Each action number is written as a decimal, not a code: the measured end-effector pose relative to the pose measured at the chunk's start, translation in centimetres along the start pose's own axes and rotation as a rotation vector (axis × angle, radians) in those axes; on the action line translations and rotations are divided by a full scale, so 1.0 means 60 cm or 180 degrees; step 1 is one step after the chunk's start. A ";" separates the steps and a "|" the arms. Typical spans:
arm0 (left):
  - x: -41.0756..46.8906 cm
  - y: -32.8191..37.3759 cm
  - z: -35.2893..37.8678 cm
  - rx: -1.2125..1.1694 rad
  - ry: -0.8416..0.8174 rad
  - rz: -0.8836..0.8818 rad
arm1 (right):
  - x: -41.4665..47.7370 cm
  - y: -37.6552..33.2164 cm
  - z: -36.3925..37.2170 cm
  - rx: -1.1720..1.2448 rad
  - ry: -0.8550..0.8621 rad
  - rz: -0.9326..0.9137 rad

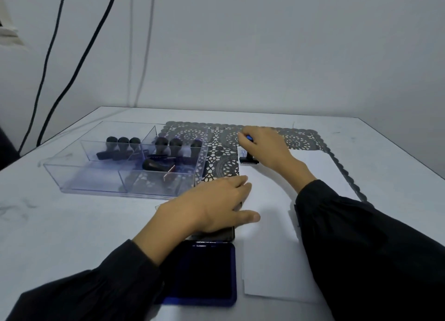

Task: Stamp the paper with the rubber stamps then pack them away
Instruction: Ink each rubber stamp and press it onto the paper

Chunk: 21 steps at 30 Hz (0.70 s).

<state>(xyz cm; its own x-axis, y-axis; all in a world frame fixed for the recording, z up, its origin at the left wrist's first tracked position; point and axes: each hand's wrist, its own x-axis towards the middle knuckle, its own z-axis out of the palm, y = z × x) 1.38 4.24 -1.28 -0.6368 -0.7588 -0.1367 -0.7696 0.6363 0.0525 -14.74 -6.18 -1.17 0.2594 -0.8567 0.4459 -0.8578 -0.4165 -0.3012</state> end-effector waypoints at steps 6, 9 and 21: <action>0.000 0.003 0.000 -0.0065 0.0125 0.0027 | -0.002 0.005 0.024 -0.0147 0.0127 0.0056; 0.000 0.006 -0.002 -0.0092 0.0006 -0.0020 | -0.005 0.002 0.030 -0.0126 0.0246 0.0172; -0.004 0.006 -0.002 -0.0073 0.0035 -0.0024 | -0.008 -0.004 0.019 -0.0015 0.0046 0.0330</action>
<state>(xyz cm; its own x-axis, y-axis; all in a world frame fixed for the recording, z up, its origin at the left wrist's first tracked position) 1.22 4.65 -1.09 -0.6313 -0.7652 -0.1261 -0.7752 0.6273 0.0743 -14.14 -6.03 -2.26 0.1627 -0.8906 0.4247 -0.8817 -0.3244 -0.3425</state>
